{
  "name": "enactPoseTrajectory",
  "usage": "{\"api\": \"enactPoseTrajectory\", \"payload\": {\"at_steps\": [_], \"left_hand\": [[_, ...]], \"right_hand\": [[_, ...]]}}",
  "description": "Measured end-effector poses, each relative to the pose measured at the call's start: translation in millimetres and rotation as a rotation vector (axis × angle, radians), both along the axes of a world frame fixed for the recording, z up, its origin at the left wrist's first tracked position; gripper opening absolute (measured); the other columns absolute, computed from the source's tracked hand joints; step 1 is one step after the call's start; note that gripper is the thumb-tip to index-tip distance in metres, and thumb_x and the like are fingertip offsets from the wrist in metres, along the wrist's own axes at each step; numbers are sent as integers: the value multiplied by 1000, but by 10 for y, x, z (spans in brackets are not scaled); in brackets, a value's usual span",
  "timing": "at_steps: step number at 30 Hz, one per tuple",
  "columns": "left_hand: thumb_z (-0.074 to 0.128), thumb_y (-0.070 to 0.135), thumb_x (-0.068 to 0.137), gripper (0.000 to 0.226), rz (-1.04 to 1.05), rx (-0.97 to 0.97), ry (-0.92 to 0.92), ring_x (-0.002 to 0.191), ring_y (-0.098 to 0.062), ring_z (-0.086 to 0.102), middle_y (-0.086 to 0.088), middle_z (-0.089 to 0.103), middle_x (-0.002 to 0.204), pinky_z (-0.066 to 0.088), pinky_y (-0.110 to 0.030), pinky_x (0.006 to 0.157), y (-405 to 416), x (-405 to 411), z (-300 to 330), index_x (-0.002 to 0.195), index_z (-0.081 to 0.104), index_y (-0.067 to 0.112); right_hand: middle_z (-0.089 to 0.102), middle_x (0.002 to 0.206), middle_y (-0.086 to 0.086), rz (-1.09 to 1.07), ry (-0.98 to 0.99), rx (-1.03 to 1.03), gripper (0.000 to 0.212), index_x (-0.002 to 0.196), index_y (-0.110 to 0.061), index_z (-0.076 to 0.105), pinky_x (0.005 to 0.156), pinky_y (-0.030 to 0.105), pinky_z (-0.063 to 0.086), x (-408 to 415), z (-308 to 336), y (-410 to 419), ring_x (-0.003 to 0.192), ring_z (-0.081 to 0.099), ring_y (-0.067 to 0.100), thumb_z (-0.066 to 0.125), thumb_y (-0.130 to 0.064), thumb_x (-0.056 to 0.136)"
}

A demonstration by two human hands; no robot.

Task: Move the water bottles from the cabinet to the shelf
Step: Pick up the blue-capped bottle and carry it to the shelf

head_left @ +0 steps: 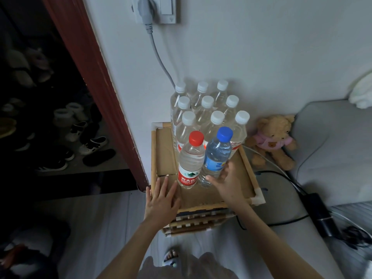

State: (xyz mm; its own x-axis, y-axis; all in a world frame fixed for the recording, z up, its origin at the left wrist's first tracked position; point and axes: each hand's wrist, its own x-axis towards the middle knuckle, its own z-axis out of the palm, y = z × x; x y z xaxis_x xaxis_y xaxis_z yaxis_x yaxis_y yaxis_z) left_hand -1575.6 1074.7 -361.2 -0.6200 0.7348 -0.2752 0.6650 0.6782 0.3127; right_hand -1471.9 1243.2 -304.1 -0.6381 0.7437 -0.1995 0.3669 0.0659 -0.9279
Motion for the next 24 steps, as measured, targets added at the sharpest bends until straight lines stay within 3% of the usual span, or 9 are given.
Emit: {"api": "enactPoseTrajectory", "payload": {"at_steps": [3,6,7,9,11,13,16,24], "left_hand": [[-1,68,67,87,75,95,-39,138,-12,-18,3,3,157,-20,-47,107,-1,7,19,145,14,32],[35,63,83,69,187,269,-67,144,-15,8,2,28,151,-20,-42,111,61,45,107,142,27,27],[47,54,86,63,241,348,-108,142,-15,18,2,36,147,-13,-43,115,101,68,133,139,32,25],[59,46,82,62,368,465,-257,133,-18,35,0,46,138,16,-45,117,191,114,188,136,38,24],[64,47,78,64,474,497,-380,121,-21,49,-1,54,131,42,-41,101,268,163,233,133,39,26],[67,45,76,62,532,507,-389,108,-23,57,-2,60,122,48,-36,88,327,203,280,129,42,26],[69,37,77,56,603,508,-344,101,-27,59,-6,65,113,47,-34,82,391,209,322,126,48,21],[65,31,82,47,652,511,-302,101,-29,59,-8,65,115,44,-33,80,455,234,331,125,50,18]], "right_hand": [[56,118,-4,-11,-18,14,63,124,-18,40,85,22,44,-17,-57,-23,108,56,13,77,-19,73],[58,123,0,19,-62,10,64,126,-14,45,95,32,46,-20,-104,5,112,56,16,76,-29,73],[58,124,0,36,-65,10,64,127,-15,44,98,35,45,-9,-114,18,114,55,16,76,-30,73],[55,128,-2,88,-59,14,67,131,-18,41,99,33,44,32,-138,40,118,52,13,75,-28,74],[50,134,-3,143,-49,-1,71,137,-20,34,90,17,42,73,-152,56,123,47,11,72,-23,78],[47,138,-2,165,-50,17,70,139,-19,30,82,8,35,94,-159,77,126,44,13,69,-18,81],[44,140,0,162,-58,27,68,139,-16,30,85,9,33,90,-147,123,129,41,13,67,-15,82],[50,135,-2,228,-52,43,65,137,-17,32,94,22,35,110,-112,197,119,47,7,66,-16,83]]}}
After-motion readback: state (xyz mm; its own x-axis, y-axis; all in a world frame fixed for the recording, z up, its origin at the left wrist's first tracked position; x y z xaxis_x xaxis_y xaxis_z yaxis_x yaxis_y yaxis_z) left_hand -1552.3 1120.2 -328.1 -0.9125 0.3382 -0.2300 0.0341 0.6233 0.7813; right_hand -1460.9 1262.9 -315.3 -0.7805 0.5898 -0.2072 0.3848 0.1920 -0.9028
